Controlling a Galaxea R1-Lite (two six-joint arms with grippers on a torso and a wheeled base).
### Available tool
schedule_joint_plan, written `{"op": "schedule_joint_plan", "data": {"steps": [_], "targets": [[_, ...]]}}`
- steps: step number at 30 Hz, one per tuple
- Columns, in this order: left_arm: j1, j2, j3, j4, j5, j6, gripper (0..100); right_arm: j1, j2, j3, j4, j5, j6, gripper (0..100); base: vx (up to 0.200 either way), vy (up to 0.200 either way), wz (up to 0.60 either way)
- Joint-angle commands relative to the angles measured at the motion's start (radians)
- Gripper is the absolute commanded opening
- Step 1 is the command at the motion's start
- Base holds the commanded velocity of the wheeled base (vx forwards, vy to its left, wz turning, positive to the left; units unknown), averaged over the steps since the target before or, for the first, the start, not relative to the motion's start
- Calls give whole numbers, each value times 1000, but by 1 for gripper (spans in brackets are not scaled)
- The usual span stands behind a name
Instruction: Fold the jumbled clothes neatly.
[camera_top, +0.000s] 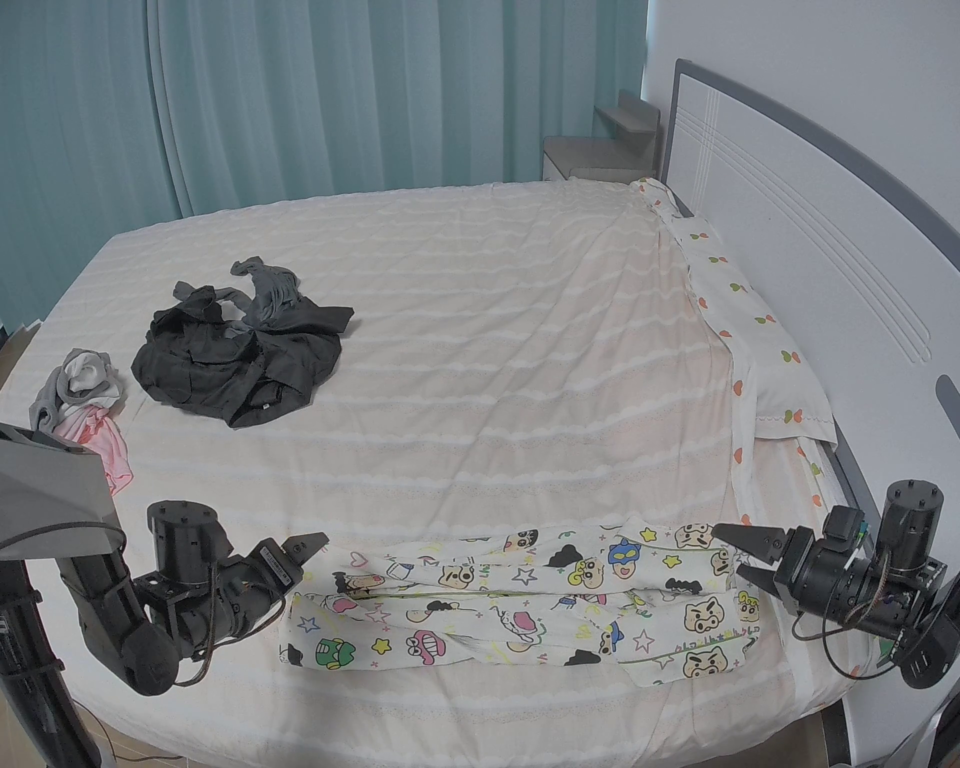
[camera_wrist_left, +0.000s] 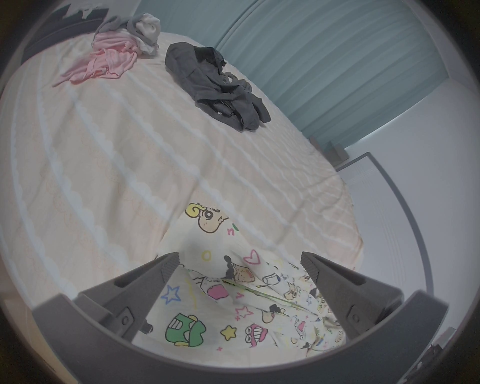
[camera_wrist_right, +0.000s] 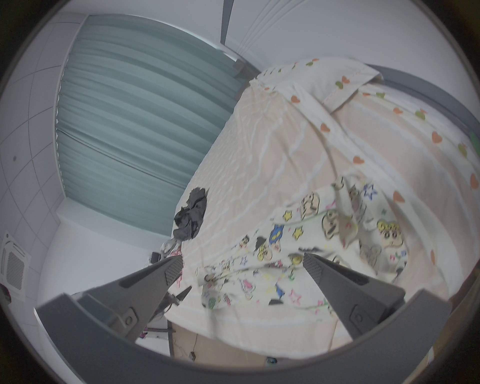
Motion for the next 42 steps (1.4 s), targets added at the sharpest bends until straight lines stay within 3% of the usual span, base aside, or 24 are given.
{"op": "schedule_joint_plan", "data": {"steps": [1, 3, 6, 10, 20, 25, 34, 42], "targets": [[41, -43, -303, 425, 28, 3, 100, 121, -81, 48, 48, 17, 42, 100, 0, 0, 0], [82, -78, -424, 673, -7, -22, 100, 156, -147, 48, 114, 21, 53, 100, 0, 0, 0], [110, -81, -483, 796, -128, -43, 100, 228, -213, 48, 170, 15, 48, 100, 0, 0, 0], [150, -80, -486, 819, -200, -51, 100, 323, -265, 48, 264, 15, 48, 100, 0, 0, 0], [168, -104, -395, 812, -202, -29, 100, 391, -314, 48, 330, 17, 48, 100, 0, 0, 0], [151, -106, -386, 813, -174, 32, 100, 404, -332, 48, 330, 17, 48, 100, 0, 0, 0], [69, -67, -388, 802, -28, 122, 100, 418, -337, 48, 330, 18, 46, 100, 0, 0, 0], [33, 58, -374, 617, 62, 132, 100, 417, -331, 48, 330, 20, 46, 100, 0, 0, 0]]}}
